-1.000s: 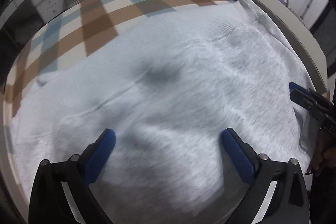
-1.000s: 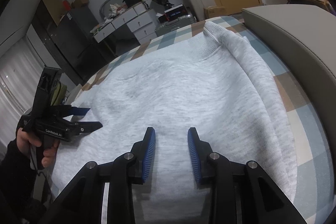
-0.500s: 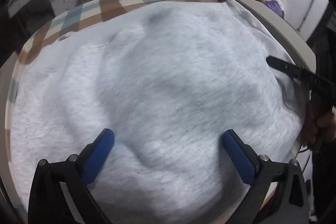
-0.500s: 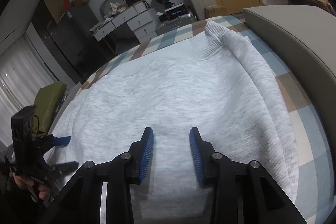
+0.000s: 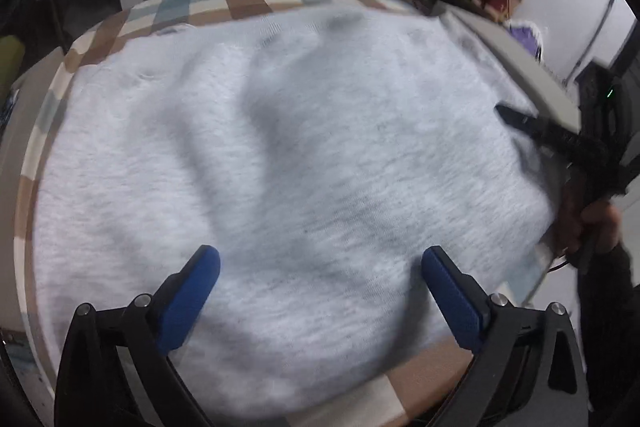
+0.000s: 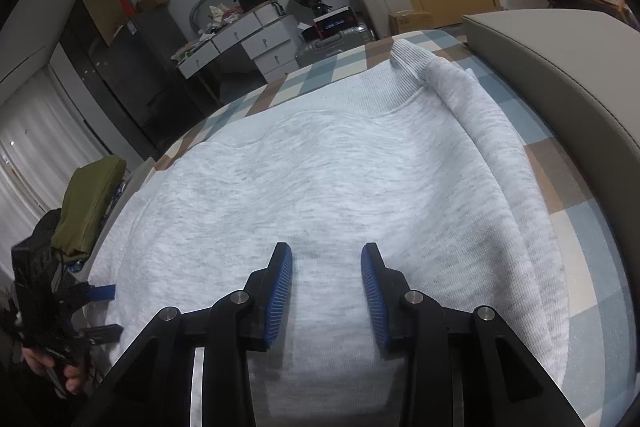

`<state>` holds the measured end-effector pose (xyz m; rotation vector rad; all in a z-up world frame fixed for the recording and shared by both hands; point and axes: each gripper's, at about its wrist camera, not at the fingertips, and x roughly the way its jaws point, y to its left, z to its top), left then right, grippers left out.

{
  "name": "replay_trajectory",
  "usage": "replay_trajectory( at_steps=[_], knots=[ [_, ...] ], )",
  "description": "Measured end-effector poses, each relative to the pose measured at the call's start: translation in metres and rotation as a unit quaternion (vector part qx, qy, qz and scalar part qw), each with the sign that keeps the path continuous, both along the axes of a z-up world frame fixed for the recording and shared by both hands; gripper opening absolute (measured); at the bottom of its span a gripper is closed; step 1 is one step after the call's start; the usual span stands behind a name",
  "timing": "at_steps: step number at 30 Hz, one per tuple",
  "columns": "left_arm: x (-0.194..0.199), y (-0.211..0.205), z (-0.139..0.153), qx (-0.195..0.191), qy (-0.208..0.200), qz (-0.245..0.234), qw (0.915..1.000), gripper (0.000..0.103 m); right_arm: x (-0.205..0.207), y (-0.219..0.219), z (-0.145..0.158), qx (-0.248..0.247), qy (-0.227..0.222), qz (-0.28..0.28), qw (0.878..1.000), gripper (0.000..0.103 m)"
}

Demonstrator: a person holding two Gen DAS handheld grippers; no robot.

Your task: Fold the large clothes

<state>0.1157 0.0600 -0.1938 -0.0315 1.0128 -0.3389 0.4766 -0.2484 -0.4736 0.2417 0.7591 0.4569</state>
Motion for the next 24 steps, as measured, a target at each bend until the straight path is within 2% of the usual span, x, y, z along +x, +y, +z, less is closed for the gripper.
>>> replay_trajectory(
  at_steps=[3, 4, 6, 7, 10, 14, 16, 17, 20, 21, 22, 24],
  knots=[
    [-0.018, 0.026, 0.013, -0.009, -0.042, 0.042, 0.9982, 0.098, -0.003, 0.001, 0.0, -0.002, -0.001, 0.0, 1.0, 0.036],
    [-0.016, 0.036, 0.006, -0.012, -0.032, 0.052, 0.9981, 0.098, -0.003, 0.002, 0.0, -0.002, -0.001, 0.0, 1.0, 0.036],
    [-0.004, 0.059, -0.029, -0.034, 0.026, 0.068, 0.9968, 0.097, -0.005, 0.002, 0.005, -0.002, 0.0, -0.001, 1.0, 0.036],
    [-0.009, 0.063, -0.031, -0.048, -0.002, 0.056, 0.9973, 0.099, -0.005, 0.003, 0.006, -0.002, 0.0, -0.001, 1.0, 0.036],
    [-0.015, 0.052, -0.025, -0.008, -0.004, 0.055, 0.9984, 0.095, -0.008, 0.003, 0.012, -0.003, -0.001, -0.002, 1.0, 0.036],
    [-0.033, 0.055, 0.003, -0.034, -0.05, 0.062, 0.9962, 0.095, -0.012, 0.004, 0.012, -0.003, 0.0, -0.004, 1.0, 0.036],
    [-0.037, 0.062, 0.007, -0.024, -0.068, 0.086, 0.9937, 0.097, -0.016, 0.004, 0.014, -0.004, 0.0, -0.004, 1.0, 0.036],
    [-0.037, 0.071, 0.001, -0.023, -0.061, 0.093, 0.9935, 0.097, -0.017, 0.004, 0.014, -0.003, 0.0, -0.004, 1.0, 0.036],
    [-0.027, 0.085, -0.032, -0.033, 0.002, 0.112, 0.9932, 0.095, -0.017, 0.004, 0.014, -0.001, 0.0, -0.003, 1.0, 0.036],
    [-0.027, 0.085, -0.038, -0.028, 0.005, 0.115, 0.9929, 0.094, -0.019, 0.004, 0.015, 0.0, 0.0, -0.002, 1.0, 0.037],
    [-0.031, 0.078, -0.032, -0.009, -0.01, 0.112, 0.9936, 0.095, -0.021, 0.005, 0.015, 0.0, 0.0, -0.002, 1.0, 0.037],
    [-0.032, 0.063, -0.02, 0.026, -0.008, 0.103, 0.9943, 0.095, -0.026, 0.005, 0.017, 0.0, 0.0, -0.002, 1.0, 0.037]
  ],
)
